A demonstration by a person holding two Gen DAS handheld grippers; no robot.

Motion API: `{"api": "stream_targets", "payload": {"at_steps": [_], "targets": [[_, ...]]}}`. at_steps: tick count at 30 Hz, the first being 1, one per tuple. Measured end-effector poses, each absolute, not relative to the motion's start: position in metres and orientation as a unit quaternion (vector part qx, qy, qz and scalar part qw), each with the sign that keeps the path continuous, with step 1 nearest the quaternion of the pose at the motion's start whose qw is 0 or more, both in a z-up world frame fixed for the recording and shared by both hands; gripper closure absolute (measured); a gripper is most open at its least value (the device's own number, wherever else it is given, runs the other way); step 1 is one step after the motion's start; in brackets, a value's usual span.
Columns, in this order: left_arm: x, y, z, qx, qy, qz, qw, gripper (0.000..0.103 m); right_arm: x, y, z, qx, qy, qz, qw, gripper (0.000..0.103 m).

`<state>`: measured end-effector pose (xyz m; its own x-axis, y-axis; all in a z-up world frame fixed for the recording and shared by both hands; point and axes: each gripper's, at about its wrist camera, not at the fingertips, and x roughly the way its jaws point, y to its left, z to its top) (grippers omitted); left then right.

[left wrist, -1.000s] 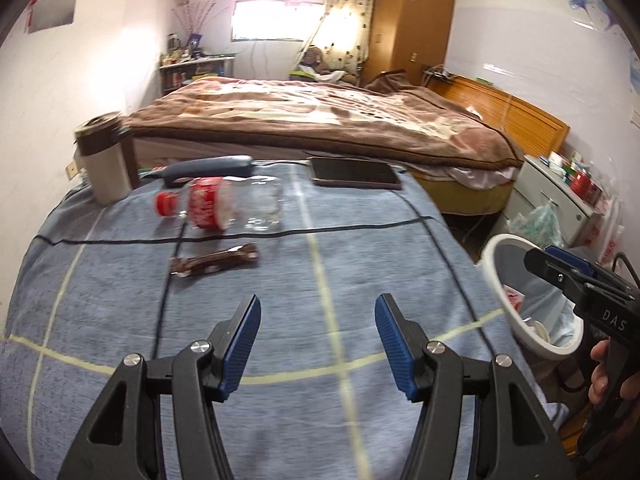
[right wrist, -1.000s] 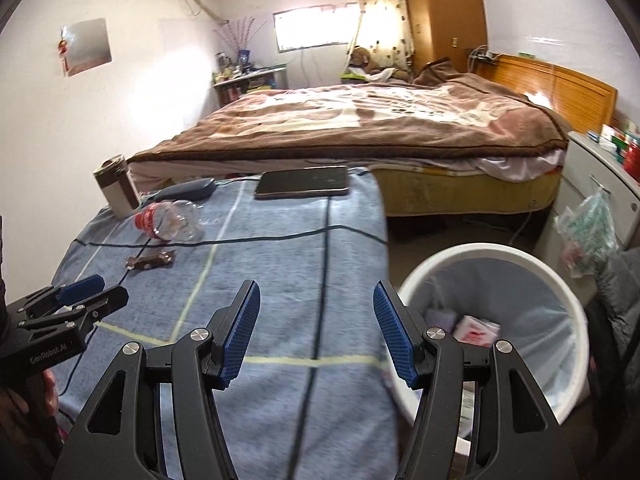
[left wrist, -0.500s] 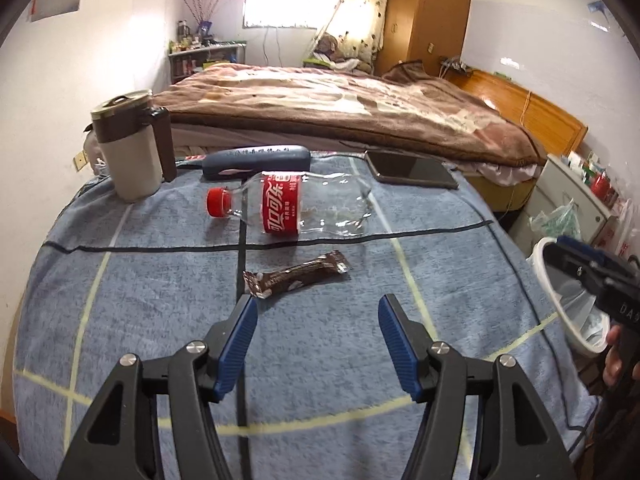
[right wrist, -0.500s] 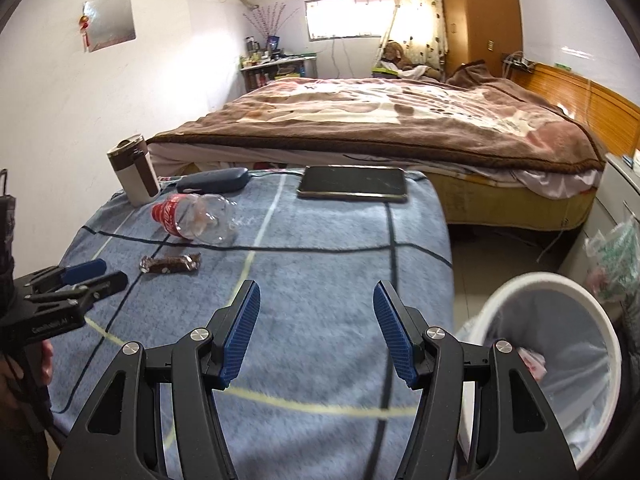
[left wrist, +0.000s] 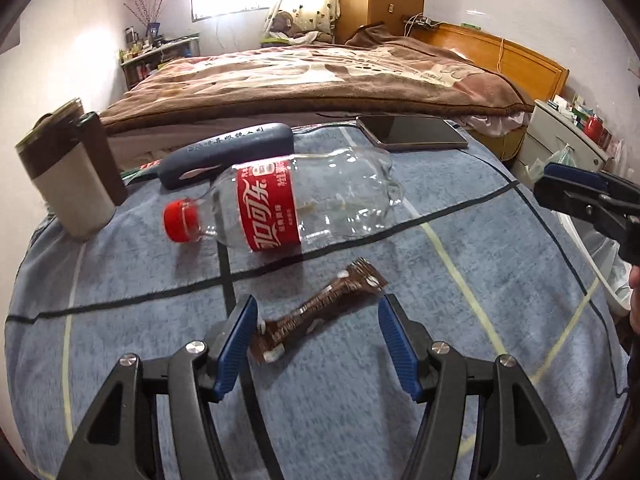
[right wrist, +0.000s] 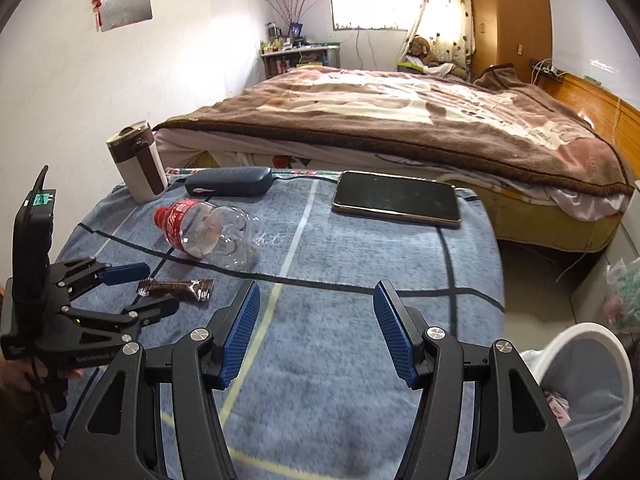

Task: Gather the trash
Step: 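Grasp the brown snack wrapper with the left gripper while the right grasps the Coca-Cola bottle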

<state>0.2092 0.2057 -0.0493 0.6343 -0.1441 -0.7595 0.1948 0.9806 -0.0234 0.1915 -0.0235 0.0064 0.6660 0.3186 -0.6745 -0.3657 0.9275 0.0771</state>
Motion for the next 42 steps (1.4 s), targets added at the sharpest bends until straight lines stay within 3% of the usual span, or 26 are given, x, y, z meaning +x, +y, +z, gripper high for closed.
{"api": "stream_targets", "payload": {"at_steps": [8, 12, 17, 18, 21, 22, 42], "targets": [[0.219, 0.206, -0.065, 0.028, 0.434, -0.117, 0.893, 0.038, 0.207, -0.004, 0.007, -0.046, 0.367, 0.204, 0.906, 0.042], [0.220, 0.211, -0.064, 0.019, 0.432, -0.121, 0.893, 0.048, 0.209, -0.001, 0.004, -0.043, 0.371, 0.204, 0.905, 0.042], [0.227, 0.213, -0.064, 0.004, 0.433, -0.107, 0.895, 0.049, 0.210, 0.003, 0.003, -0.039, 0.370, 0.206, 0.905, 0.042], [0.228, 0.214, -0.064, 0.002, 0.434, -0.104, 0.895, 0.052, 0.210, 0.004, 0.003, -0.038, 0.372, 0.206, 0.904, 0.042], [0.227, 0.215, -0.064, 0.008, 0.433, -0.097, 0.896, 0.080, 0.212, 0.007, 0.003, -0.041, 0.373, 0.211, 0.903, 0.042], [0.226, 0.218, -0.064, -0.005, 0.435, -0.103, 0.894, 0.085, 0.213, 0.009, 0.003, -0.043, 0.372, 0.212, 0.903, 0.042], [0.184, 0.275, -0.061, -0.072, 0.426, -0.032, 0.901, 0.085, 0.257, 0.077, 0.000, -0.109, 0.347, 0.306, 0.880, 0.042]]}}
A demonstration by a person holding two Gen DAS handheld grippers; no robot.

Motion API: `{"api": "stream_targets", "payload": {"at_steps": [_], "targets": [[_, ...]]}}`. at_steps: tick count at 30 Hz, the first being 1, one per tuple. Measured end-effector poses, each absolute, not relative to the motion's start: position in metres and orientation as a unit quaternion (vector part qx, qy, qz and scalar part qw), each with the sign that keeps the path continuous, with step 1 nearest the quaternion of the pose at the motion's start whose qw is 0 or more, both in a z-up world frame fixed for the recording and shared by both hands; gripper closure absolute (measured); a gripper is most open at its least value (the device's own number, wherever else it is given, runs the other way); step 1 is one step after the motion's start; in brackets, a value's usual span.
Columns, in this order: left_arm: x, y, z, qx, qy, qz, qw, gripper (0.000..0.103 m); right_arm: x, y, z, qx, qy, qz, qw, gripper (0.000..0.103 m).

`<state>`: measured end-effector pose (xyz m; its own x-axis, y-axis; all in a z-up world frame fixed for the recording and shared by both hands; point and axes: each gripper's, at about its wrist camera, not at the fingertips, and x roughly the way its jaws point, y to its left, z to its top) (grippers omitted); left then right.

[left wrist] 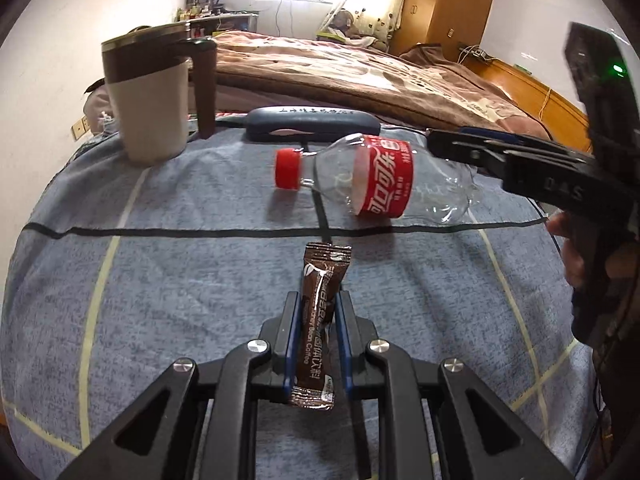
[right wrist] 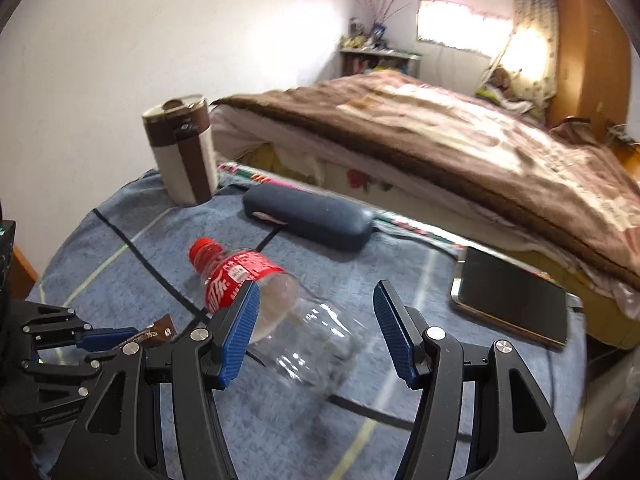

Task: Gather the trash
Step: 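Grasp the brown snack wrapper with the left gripper while the right grasps the Coca-Cola bottle, then carry the wrapper and Coca-Cola bottle over the white bin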

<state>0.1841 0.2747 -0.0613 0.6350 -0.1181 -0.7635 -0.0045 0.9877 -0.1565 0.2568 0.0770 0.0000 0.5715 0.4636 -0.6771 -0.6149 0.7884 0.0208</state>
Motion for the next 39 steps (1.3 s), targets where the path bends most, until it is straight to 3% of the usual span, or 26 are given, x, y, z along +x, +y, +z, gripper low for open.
{"api": "stream_targets", "payload": {"at_steps": [12, 17, 26, 39], "targets": [[0.173, 0.297, -0.058, -0.101, 0.410, -0.008, 0.906, 0.085, 0.235, 0.093, -0.014, -0.128, 0.417, 0.391, 0.811, 0.042], [0.172, 0.304, -0.056, -0.111, 0.405, 0.000, 0.907, 0.085, 0.231, 0.112, -0.016, -0.153, 0.402, 0.365, 0.826, 0.041], [0.173, 0.314, -0.060, -0.127, 0.403, 0.007, 0.906, 0.085, 0.257, 0.130, -0.028, -0.109, 0.441, 0.325, 0.829, 0.038], [0.172, 0.315, -0.060, -0.132, 0.404, 0.016, 0.905, 0.085, 0.252, 0.125, -0.029, -0.084, 0.433, 0.308, 0.843, 0.039]]}}
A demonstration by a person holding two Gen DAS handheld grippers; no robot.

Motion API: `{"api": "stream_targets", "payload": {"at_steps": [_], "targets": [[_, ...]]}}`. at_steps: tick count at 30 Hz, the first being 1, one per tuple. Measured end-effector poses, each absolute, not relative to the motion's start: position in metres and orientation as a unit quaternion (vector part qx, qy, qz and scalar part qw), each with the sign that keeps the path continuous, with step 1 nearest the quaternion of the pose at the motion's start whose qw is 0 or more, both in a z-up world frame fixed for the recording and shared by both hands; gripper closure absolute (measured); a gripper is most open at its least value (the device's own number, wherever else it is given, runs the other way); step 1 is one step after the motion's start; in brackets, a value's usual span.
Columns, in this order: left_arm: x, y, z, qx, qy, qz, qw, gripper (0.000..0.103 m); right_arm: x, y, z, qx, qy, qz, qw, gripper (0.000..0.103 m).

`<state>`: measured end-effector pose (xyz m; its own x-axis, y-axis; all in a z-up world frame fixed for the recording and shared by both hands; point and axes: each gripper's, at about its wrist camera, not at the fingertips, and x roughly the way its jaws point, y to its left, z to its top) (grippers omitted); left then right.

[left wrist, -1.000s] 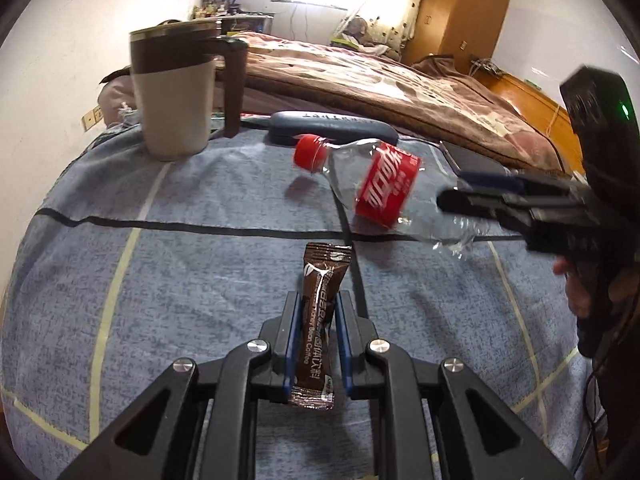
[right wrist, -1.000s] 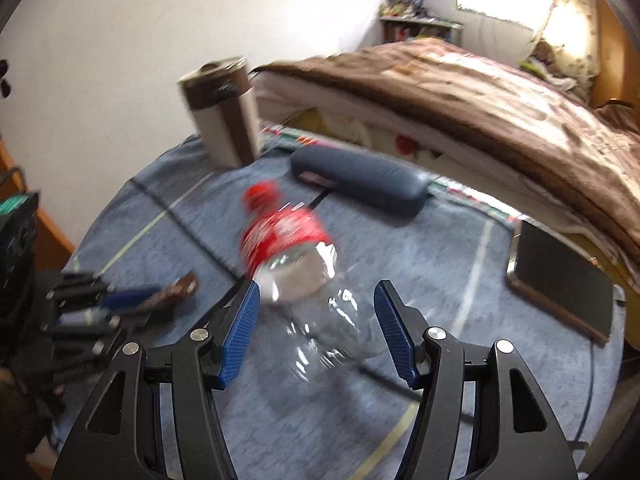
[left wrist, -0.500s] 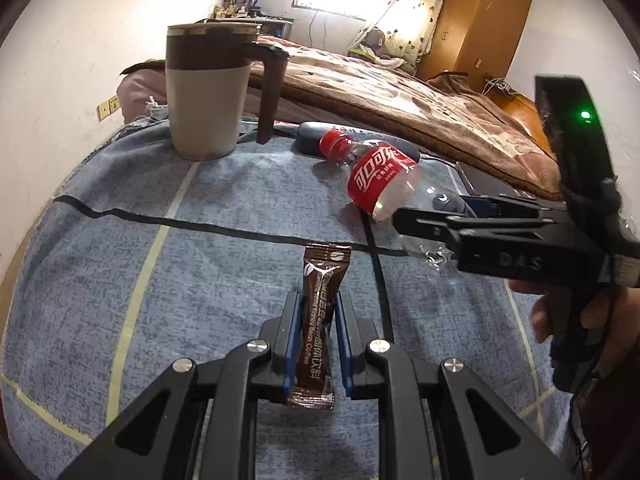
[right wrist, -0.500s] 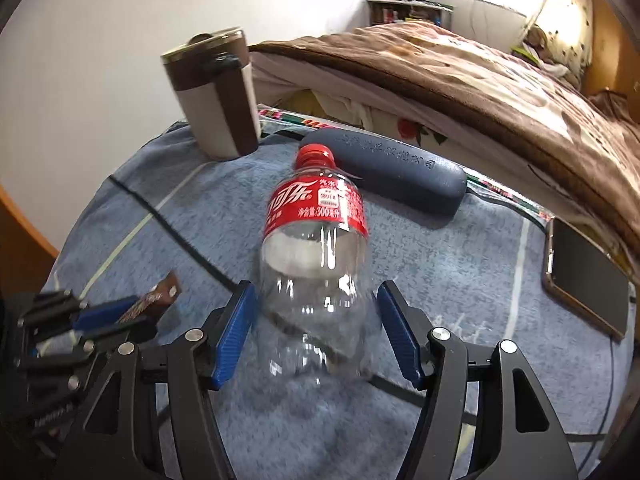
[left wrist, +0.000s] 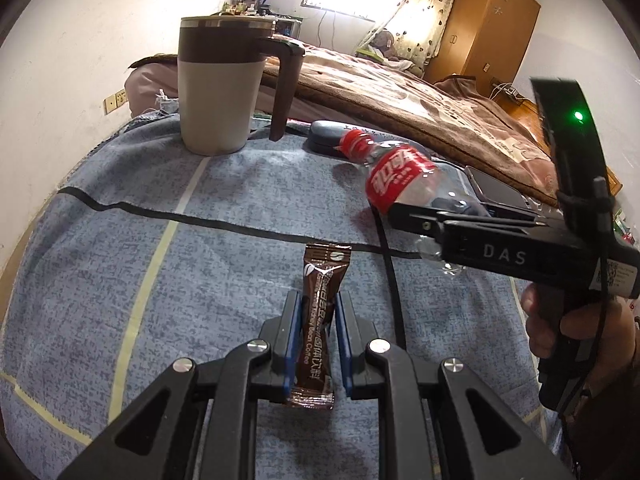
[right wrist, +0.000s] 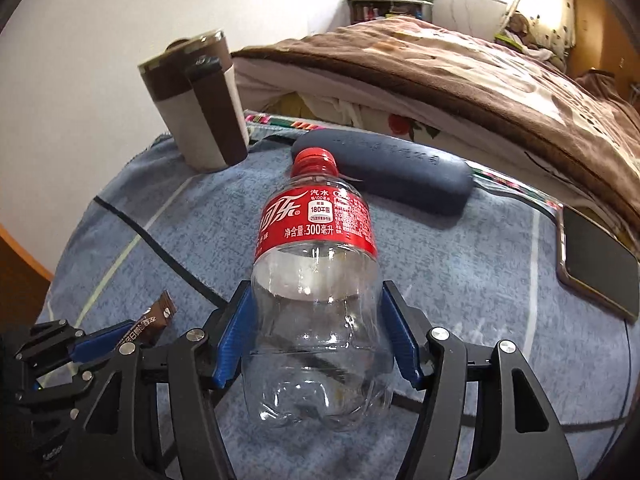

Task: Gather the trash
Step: 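Carry the wrapper and Coca-Cola bottle over the white bin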

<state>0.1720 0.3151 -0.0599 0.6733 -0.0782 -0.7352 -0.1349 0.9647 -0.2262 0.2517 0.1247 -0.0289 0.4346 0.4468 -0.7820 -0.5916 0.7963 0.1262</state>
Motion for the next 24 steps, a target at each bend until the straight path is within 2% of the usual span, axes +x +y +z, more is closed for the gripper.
{"api": "stream_targets", "payload": {"at_steps": [24], "targets": [[0.138, 0.221, -0.014, -0.086, 0.384, -0.030, 0.919, 0.085, 0.177, 0.005, 0.006, -0.006, 0.392, 0.256, 0.884, 0.039]]}}
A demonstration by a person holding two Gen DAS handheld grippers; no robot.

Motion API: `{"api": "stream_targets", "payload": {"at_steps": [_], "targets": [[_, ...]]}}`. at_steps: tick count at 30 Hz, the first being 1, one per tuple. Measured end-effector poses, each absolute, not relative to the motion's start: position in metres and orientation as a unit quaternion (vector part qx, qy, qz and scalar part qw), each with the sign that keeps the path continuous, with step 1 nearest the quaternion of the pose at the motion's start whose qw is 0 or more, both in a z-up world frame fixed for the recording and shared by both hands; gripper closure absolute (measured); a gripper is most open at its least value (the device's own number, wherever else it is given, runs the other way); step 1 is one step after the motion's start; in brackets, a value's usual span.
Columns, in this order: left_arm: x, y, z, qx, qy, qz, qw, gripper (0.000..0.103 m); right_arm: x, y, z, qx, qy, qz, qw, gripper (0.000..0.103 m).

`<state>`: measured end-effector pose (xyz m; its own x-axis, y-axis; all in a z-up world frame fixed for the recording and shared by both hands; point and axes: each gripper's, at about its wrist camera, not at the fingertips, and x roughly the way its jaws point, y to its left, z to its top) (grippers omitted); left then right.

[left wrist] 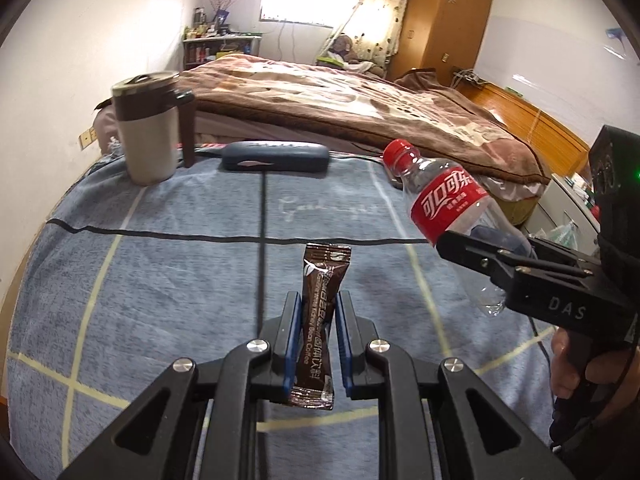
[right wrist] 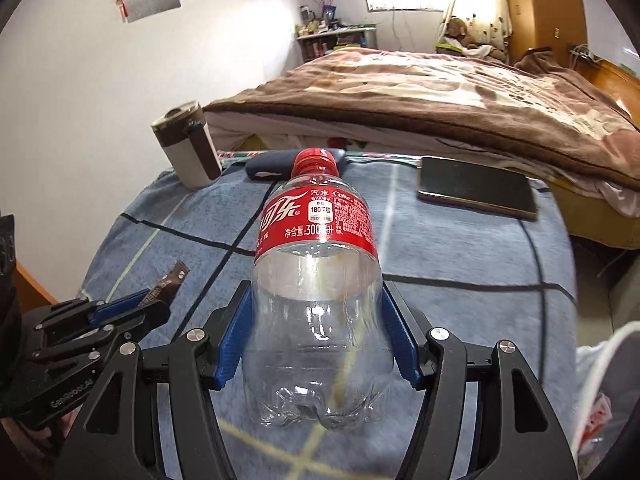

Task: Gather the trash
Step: 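Carry the wrapper and Coca-Cola bottle over the white bin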

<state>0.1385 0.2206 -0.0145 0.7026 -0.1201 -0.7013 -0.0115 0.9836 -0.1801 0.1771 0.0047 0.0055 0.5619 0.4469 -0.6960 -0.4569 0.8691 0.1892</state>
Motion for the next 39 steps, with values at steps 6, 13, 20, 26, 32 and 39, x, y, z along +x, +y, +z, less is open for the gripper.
{"api": "stream_targets", "payload": {"at_steps": [6, 13, 20, 26, 32, 39], "targets": [[0.133, 0.187, -0.001, -0.062, 0.375, -0.049, 0.924, 0.085, 0.160, -0.027, 0.016, 0.013, 0.378, 0.240, 0.894, 0.039], [0.130, 0.141, 0.013, -0.044, 0.363, -0.086, 0.927, 0.085, 0.142, -0.071, 0.022, 0.031, 0.363, 0.210, 0.907, 0.039], [0.130, 0.092, 0.016, -0.026, 0.362, -0.123, 0.924, 0.085, 0.132, -0.115, 0.022, 0.046, 0.356, 0.167, 0.918, 0.039], [0.132, 0.052, 0.020, -0.014, 0.360, -0.152, 0.920, 0.085, 0.124, -0.143, 0.023, 0.059, 0.351, 0.138, 0.924, 0.039], [0.133, 0.013, 0.021, -0.007, 0.360, -0.185, 0.914, 0.085, 0.116, -0.177, 0.022, 0.073, 0.347, 0.105, 0.929, 0.039], [0.139, -0.037, 0.019, 0.003, 0.366, -0.219, 0.905, 0.085, 0.110, -0.215, 0.018, 0.073, 0.351, 0.052, 0.932, 0.039]]}}
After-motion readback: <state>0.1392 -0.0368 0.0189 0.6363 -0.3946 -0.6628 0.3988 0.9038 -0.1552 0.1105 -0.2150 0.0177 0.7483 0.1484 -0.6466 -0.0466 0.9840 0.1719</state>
